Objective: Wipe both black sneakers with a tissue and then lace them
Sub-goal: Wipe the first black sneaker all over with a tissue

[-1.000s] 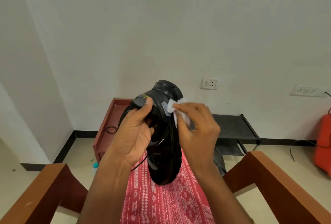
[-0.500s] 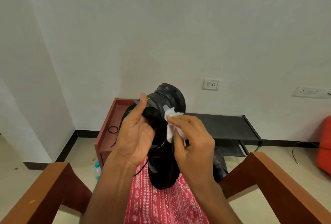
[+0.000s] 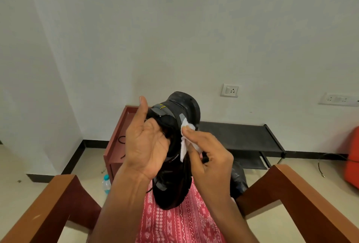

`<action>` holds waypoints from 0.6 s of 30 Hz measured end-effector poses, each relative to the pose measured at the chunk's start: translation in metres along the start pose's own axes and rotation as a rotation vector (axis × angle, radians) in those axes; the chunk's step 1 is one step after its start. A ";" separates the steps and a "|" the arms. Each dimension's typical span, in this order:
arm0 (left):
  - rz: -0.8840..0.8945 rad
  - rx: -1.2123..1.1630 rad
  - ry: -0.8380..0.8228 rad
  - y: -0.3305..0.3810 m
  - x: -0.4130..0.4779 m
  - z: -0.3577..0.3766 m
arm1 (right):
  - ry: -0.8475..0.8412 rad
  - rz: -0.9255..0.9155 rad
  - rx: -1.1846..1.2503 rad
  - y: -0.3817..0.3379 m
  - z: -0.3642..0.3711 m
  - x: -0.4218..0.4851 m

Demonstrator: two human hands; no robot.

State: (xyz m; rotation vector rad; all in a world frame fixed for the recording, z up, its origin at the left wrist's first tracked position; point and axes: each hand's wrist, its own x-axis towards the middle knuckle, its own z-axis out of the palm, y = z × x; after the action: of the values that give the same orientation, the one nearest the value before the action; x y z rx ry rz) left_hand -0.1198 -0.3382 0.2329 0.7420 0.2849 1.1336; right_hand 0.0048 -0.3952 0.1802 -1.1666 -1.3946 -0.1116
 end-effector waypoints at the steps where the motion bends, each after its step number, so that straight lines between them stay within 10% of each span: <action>1: 0.006 0.003 0.008 0.000 0.000 0.000 | -0.002 0.021 0.029 0.000 0.000 0.000; 18: 0.008 -0.009 -0.014 0.001 0.001 -0.004 | 0.000 -0.117 -0.076 -0.004 0.005 -0.009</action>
State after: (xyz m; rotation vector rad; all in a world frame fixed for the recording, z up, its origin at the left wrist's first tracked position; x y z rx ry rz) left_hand -0.1225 -0.3359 0.2305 0.7438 0.2652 1.1357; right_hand -0.0041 -0.3990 0.1742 -1.1465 -1.4690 -0.2493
